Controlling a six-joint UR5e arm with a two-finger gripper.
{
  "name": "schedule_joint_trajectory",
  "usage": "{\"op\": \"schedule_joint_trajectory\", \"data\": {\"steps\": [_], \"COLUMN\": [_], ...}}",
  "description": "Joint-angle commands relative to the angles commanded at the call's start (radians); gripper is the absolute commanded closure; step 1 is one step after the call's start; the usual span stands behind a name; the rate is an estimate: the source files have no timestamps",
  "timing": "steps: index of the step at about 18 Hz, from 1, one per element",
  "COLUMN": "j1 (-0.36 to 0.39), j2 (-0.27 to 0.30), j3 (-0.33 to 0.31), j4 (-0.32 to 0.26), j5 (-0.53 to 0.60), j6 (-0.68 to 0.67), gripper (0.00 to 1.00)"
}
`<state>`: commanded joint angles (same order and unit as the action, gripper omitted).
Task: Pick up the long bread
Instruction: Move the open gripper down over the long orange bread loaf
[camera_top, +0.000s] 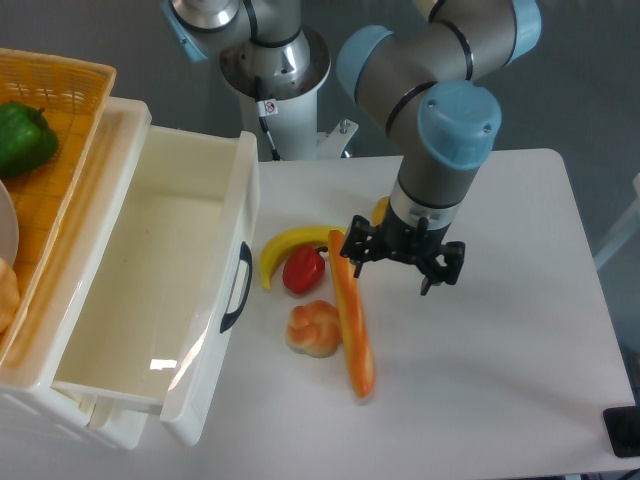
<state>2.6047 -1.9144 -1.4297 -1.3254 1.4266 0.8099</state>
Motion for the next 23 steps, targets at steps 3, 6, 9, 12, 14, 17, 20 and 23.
{"op": "schedule_joint_trajectory", "data": {"steps": [3, 6, 9, 12, 14, 17, 20, 23], "j1": [-0.002, -0.002, -0.003, -0.009, -0.009, -0.009, -0.012, -0.026], "j2": [-0.006, -0.012, -0.020, -0.025, -0.028, -0.044, -0.070, -0.095], "j3": [0.003, -0.001, -0.023, -0.075, -0.086, -0.104, -0.107, -0.113], "j4": [0.000, 0.002, 0.003, 0.060, 0.069, 0.072, 0.081, 0.106], "j5": [0.023, 0.025, 0.022, 0.025, 0.022, 0.020, 0.018, 0.018], "j6": [0.032, 0.023, 0.015, 0.005, -0.020, -0.041, -0.096, -0.121], "gripper": [0.00, 0.00, 0.00, 0.00, 0.00, 0.00, 0.00, 0.00]}}
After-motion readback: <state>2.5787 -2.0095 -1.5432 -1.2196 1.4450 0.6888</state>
